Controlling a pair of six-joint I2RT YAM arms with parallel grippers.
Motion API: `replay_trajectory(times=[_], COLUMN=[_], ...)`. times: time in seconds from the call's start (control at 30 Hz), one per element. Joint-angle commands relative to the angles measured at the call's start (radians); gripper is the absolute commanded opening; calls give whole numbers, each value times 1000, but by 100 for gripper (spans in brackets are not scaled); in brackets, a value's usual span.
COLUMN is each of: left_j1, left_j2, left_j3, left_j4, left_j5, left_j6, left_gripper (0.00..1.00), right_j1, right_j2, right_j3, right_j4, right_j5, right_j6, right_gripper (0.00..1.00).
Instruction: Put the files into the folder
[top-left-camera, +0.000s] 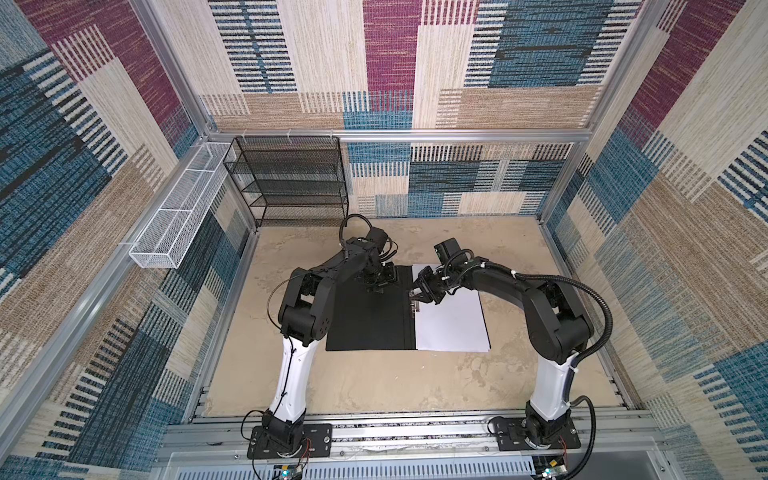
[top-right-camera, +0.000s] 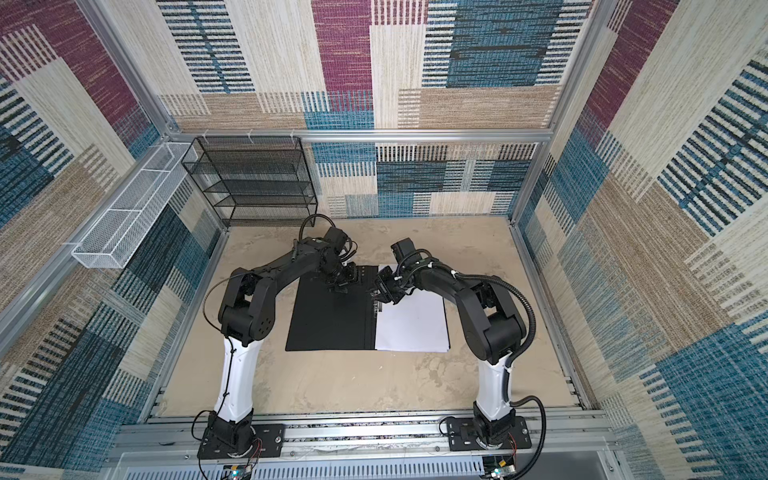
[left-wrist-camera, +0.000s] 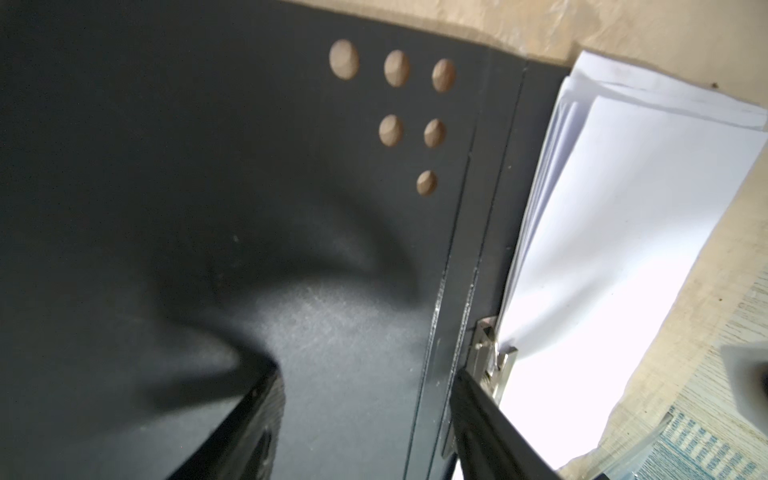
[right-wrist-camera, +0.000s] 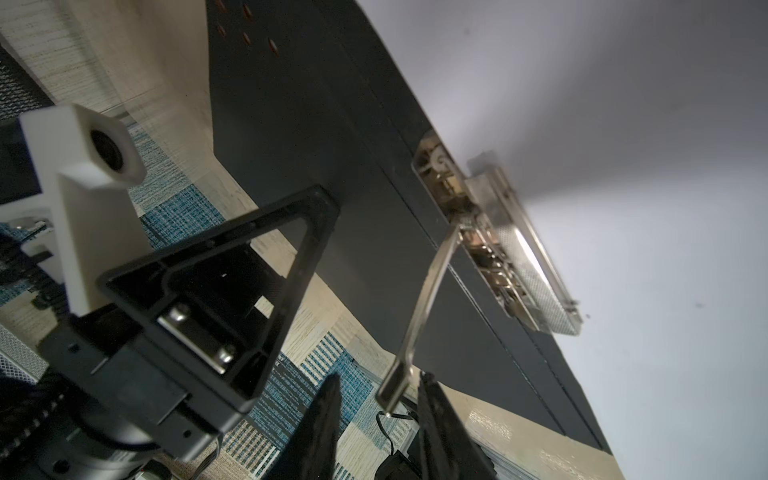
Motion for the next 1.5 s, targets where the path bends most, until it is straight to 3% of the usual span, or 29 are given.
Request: replay_trajectory(times=[0.0, 0.3, 0.53, 1.0, 1.3, 1.47], left_j1=[1, 1, 2, 2, 2, 2], left_j2=[18, 21, 24, 33, 41, 48], left_j3=[-16, -14, -15, -13, -15, -17], left_j4=[-95, -93, -94, -95, -95, -93], left_j5=[-63, -59, -64, -67, -68, -68], left_j6=[-14, -14, -16, -20, -25, -27], left_gripper=[66, 66, 66, 66, 66, 66], right_j1=[-8, -25, -28, -28, -26, -25], right_j2=[-2, -3, 3, 0, -19, -36], right_j3=[-5, -32, -34, -65, -110, -149], right_j4=[27, 48, 68, 81, 131, 166], right_j5=[-20, -27, -44, -49, -61, -59], right_j6=[26, 34, 30, 28, 26, 28], right_gripper=[35, 33, 25, 17, 0, 0])
